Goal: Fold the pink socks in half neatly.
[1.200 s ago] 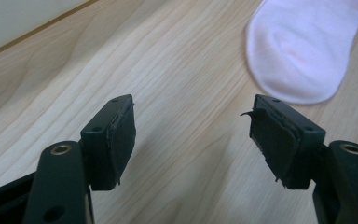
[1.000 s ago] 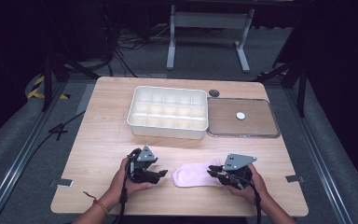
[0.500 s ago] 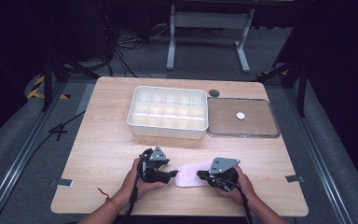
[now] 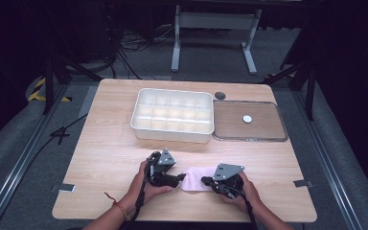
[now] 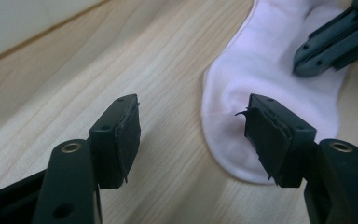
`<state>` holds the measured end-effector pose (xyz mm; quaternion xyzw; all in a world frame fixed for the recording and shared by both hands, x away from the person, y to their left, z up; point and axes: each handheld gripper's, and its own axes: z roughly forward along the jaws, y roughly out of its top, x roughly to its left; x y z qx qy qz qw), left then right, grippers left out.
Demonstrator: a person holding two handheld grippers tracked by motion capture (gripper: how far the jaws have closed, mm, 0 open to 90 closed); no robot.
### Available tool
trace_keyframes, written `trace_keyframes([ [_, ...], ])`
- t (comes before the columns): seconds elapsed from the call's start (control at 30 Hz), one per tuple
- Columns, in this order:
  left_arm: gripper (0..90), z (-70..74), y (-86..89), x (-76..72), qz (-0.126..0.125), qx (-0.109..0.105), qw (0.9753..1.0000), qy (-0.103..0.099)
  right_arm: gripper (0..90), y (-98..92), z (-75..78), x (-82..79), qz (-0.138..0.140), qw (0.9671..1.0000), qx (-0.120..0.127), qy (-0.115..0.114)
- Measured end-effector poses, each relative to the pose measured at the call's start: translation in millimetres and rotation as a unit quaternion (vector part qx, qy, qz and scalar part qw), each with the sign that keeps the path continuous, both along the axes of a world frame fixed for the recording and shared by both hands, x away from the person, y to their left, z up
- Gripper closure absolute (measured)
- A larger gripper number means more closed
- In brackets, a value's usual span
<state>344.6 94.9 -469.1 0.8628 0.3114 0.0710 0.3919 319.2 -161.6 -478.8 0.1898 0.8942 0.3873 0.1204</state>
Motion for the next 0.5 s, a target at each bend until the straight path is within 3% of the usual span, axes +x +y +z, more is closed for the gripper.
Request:
trace_keyframes([
  [0.27, 34.7, -4.7, -9.7, -1.0, -0.009, 0.009, 0.9999, -0.001, 88.9, -0.2, -0.4, -0.6, -0.003, 1.0000, 0.003, 0.002],
  [0.33, 34.3, -8.8, -15.9, -3.8, -0.012, 0.039, 0.9992, -0.005, 88.9, -0.1, -0.3, -0.8, -0.003, 1.0000, 0.002, 0.001],
  [0.37, 33.0, -10.4, -16.9, -5.3, -0.015, 0.038, 0.9990, -0.017, 88.9, -0.2, -0.4, -0.6, -0.002, 1.0000, 0.003, 0.001],
  [0.5, 33.0, -11.2, -16.6, -5.4, -0.016, 0.036, 0.9990, -0.020, 89.0, -0.5, 0.2, -1.1, 0.004, 1.0000, 0.000, 0.000],
])
